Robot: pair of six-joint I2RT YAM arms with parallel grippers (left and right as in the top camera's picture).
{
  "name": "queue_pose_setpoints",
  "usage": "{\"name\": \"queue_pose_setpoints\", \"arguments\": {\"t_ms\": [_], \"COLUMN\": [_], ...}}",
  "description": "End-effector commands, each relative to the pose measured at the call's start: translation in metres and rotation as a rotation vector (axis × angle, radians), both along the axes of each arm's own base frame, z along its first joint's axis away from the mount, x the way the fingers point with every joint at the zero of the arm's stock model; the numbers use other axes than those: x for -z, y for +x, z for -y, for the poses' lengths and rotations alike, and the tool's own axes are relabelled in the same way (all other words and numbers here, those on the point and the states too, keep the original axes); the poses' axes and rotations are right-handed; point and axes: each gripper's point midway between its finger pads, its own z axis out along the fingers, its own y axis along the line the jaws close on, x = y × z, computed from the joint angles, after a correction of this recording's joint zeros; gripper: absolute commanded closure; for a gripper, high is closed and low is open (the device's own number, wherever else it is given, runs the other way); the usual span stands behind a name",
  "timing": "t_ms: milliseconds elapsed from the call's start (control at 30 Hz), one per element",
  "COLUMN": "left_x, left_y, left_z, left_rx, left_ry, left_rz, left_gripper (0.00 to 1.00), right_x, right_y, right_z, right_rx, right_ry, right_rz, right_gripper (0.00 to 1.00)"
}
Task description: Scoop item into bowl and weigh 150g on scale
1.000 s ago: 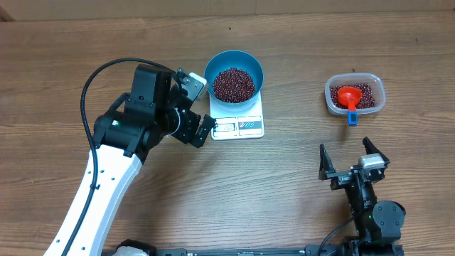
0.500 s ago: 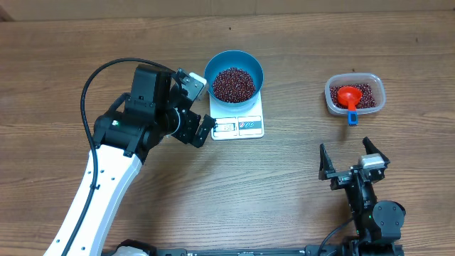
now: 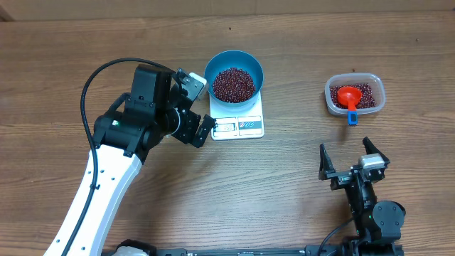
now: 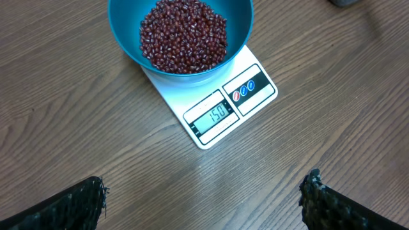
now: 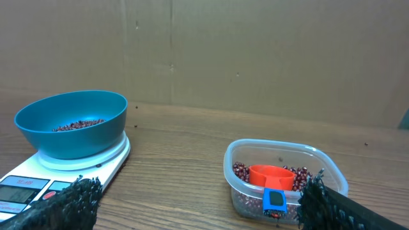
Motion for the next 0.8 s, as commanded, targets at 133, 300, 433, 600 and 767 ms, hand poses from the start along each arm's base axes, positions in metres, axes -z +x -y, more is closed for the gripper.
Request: {"name": "queue_pose_setpoints", "arguments": {"t_ms": [133, 300, 433, 600, 767], "left_x": [-0.002, -0.014, -0.031, -0.035, -0.030], "left_y": [0.001, 0.001, 0.003, -0.011, -0.034], "left_z": [0.000, -0.010, -0.027, -0.049, -0.076], "left_rx": [-0.007, -0.041, -0.099, -0.148, -0.222], "left_ry": [-0.006, 0.017, -0.020, -0.095, -0.118], "left_rz": [0.004, 0.078, 0.279, 0.476, 0.679], "left_gripper": [0.01, 0.01, 0.00, 0.00, 0.01], "right_x": [0.002, 0.002, 0.002, 0.002, 0.002], "right_y": [0.000, 0.000, 0.000, 0.000, 0.000], "right_z": [0.000, 0.000, 0.000, 0.000, 0.000], "right_rx": [0.003, 0.003, 0.003, 0.003, 0.003], "right_ry": [-0.001, -0.001, -0.001, -0.001, -0.001], "right_rz": [0.004, 0.004, 0.004, 0.004, 0.004], "right_gripper": [0.00, 0.00, 0.00, 0.00, 0.00]}}
